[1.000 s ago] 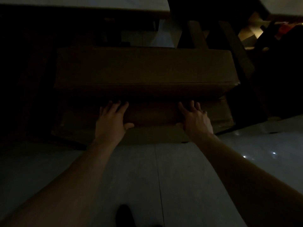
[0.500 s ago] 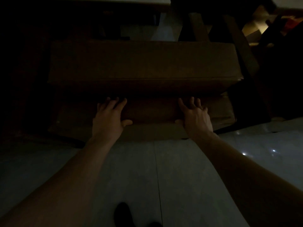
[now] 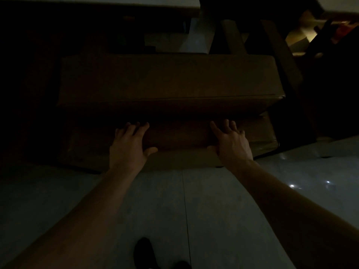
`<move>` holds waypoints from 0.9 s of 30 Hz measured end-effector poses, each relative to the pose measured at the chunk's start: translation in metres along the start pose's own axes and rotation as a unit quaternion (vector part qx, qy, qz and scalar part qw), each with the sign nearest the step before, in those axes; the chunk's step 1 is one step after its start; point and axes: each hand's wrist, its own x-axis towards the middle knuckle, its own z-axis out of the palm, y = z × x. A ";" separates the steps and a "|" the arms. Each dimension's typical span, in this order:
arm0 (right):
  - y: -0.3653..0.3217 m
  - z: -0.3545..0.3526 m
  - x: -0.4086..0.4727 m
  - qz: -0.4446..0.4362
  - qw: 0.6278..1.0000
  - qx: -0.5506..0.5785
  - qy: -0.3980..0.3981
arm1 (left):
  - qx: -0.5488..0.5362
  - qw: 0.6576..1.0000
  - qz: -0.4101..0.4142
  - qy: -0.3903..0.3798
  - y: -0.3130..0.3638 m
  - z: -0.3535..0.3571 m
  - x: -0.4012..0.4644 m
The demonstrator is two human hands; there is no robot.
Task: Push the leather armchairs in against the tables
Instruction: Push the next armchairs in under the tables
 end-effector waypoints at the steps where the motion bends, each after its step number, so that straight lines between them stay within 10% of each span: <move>1: 0.002 0.001 -0.003 0.000 1.000 -0.001 -0.002 | -0.004 1.000 0.000 0.000 0.000 0.002 -0.004; 27: -0.005 -0.010 0.010 -0.008 0.997 -0.072 -0.007 | -0.011 0.999 -0.009 -0.028 -0.006 0.001 0.018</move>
